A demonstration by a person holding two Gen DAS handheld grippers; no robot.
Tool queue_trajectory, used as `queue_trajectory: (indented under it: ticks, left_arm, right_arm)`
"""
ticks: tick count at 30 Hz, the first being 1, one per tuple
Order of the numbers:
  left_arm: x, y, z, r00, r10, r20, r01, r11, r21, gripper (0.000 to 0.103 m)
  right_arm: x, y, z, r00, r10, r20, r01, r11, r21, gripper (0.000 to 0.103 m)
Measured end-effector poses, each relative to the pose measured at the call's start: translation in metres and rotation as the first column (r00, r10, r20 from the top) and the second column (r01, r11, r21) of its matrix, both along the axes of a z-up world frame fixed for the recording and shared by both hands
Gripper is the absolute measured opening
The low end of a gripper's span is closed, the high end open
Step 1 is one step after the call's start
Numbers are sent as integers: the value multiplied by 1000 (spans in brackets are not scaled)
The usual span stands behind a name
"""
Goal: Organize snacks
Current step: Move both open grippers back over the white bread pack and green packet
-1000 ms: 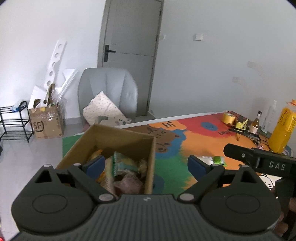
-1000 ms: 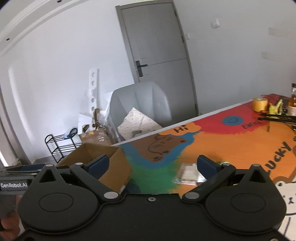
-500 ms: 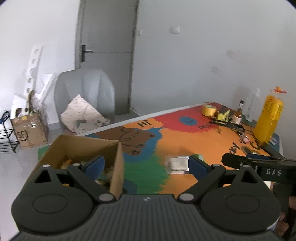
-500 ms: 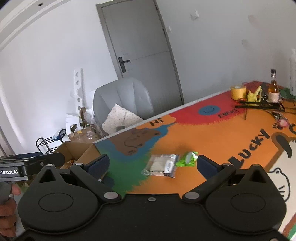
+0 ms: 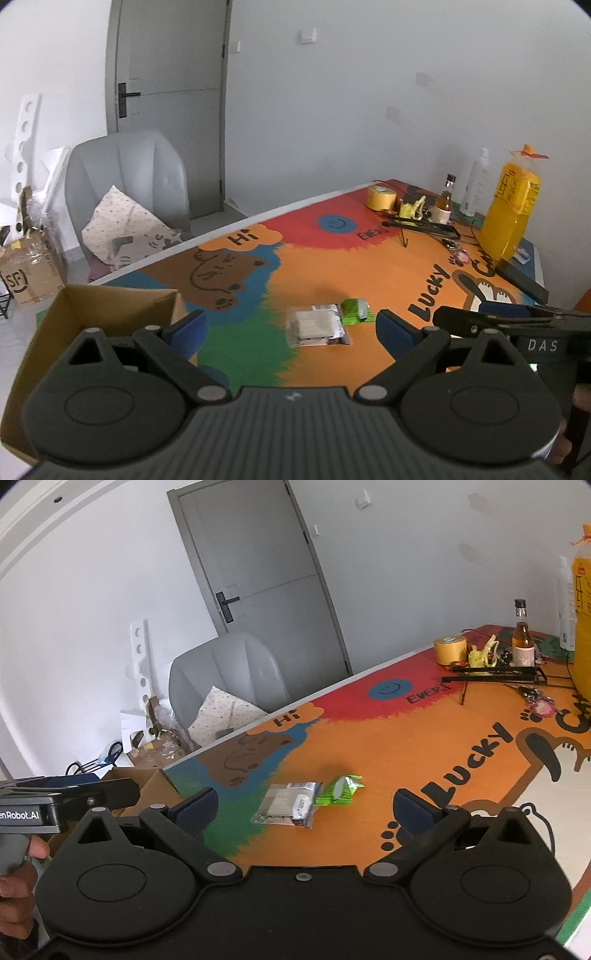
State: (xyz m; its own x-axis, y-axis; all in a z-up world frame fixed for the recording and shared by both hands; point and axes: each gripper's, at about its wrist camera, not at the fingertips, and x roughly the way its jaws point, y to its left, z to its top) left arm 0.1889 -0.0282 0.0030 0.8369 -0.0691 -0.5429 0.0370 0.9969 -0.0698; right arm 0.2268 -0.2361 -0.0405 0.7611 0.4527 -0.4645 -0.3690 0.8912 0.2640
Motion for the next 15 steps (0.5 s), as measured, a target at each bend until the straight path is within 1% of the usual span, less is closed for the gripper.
queue_trajectory:
  ticks: [9,15]
  left_arm:
    - [23,-9,-3,999,-33,-34,32,999,-23,97]
    - [40,-10,-11,998,-37,-51,36,999,-36,97]
  right_arm:
    - [13,-14,-2,1000,-13,-17,14,1000,24,103]
    - [25,-16,-6,999,-17,-27,18,999,31,103]
